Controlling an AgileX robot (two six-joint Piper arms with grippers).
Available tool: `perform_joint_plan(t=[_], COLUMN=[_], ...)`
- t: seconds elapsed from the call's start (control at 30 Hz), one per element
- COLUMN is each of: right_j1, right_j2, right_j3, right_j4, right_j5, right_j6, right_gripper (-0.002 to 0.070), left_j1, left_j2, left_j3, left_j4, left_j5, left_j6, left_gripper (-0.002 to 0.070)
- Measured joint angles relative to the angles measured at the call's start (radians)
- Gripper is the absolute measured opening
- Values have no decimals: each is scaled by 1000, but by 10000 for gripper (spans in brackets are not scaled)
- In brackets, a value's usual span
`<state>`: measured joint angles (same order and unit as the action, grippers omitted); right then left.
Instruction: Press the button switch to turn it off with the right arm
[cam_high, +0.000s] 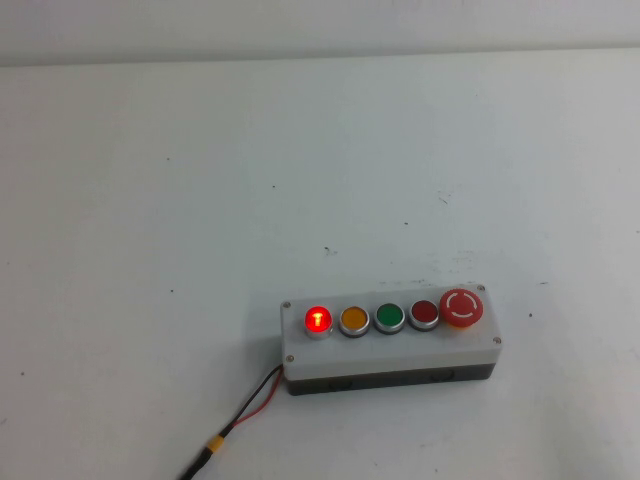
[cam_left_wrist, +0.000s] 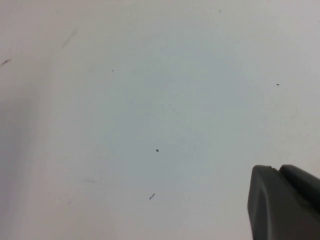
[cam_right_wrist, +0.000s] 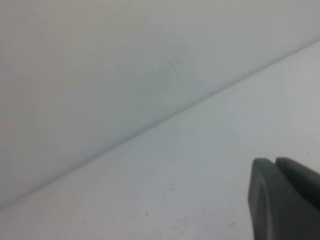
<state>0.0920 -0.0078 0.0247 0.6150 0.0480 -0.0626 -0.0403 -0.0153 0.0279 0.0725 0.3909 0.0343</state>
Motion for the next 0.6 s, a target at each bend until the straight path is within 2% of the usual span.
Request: perform_joint_plan(t=[0.13, 0.27, 0.4, 0.6], right_j1=[0, 0, 0, 0], right_j2=[0, 0, 43, 323], right_j3=[0, 0, -80, -310], right_j4=[111, 180, 193, 106], right_j5=[-48, -1, 167, 498], right_j6=[0, 0, 0, 0], right_gripper=[-16, -16, -16, -16], left_j1=[0, 0, 0, 0], left_j2=[0, 0, 0, 0], left_j3=[0, 0, 0, 0], left_j4=[0, 0, 0, 0], left_j5=[0, 0, 0, 0], left_j6=[0, 0, 0, 0], left_gripper=[-2, -2, -2, -2])
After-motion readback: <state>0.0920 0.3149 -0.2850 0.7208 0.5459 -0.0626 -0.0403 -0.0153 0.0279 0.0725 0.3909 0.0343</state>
